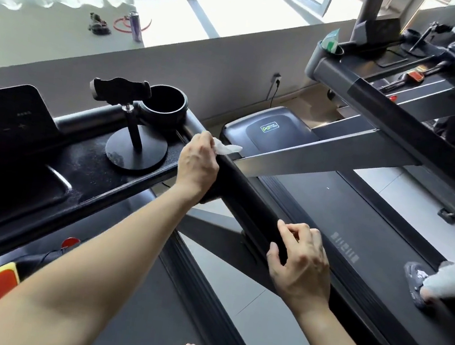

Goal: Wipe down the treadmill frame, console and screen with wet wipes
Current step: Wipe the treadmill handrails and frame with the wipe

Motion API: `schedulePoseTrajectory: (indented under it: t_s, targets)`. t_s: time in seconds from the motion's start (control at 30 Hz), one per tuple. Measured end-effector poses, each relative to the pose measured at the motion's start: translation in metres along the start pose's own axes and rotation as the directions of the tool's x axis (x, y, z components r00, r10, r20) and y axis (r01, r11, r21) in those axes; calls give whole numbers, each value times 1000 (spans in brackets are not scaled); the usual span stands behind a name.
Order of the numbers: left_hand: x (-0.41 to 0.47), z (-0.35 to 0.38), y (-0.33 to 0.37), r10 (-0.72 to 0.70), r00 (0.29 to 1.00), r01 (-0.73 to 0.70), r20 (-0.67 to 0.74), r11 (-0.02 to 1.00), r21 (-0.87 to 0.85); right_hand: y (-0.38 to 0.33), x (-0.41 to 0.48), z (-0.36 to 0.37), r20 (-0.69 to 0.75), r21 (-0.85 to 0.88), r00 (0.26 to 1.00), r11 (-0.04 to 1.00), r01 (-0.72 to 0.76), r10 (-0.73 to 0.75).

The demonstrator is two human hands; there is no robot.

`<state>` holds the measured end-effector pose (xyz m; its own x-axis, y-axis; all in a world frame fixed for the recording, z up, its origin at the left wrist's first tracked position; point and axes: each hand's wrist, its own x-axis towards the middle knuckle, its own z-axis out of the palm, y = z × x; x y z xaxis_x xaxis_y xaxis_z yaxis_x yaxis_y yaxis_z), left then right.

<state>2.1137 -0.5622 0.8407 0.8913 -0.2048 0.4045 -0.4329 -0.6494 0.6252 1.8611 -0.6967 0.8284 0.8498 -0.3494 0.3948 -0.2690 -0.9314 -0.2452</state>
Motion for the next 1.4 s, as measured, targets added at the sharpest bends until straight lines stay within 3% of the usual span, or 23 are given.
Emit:
schedulePoseTrajectory:
  t_s: [0.1, 0.27, 0.4, 0.53, 0.7, 0.87, 1.1, 1.4]
  targets:
    - [-13, 1, 2, -65, 998, 66, 16, 996, -62, 0, 0, 0, -2, 5, 1000, 1000, -6, 6]
    - [-40, -3, 5, 88, 991, -81, 101, 994, -71, -3, 3, -2, 24, -5, 999, 1000, -26, 26]
    - [-14, -8, -9, 89, 991, -90, 102, 996, 6, -17, 31, -11, 59, -82, 998, 996, -27, 32]
    - [20, -14, -15, 38, 992, -47, 123, 996, 71, -44, 81, -3, 163, -90, 987, 996, 9, 6]
    - [10, -18, -7, 41, 991, -40, 129, 999, -12, -63, 114, 17, 292, -122, 957, 992, 42, -4]
    - [-15, -15, -11, 32, 967, -1, 251, 993, -122, -55, 103, 36, 171, -103, 984, 993, 60, -42]
    - [29, -16, -32, 89, 986, -96, 143, 995, 43, -50, 98, 45, 76, -43, 995, 997, 70, -66]
    - [72, -10, -66, -72, 997, 70, 19, 995, 67, -46, 94, 44, 72, 4, 993, 995, 95, -95]
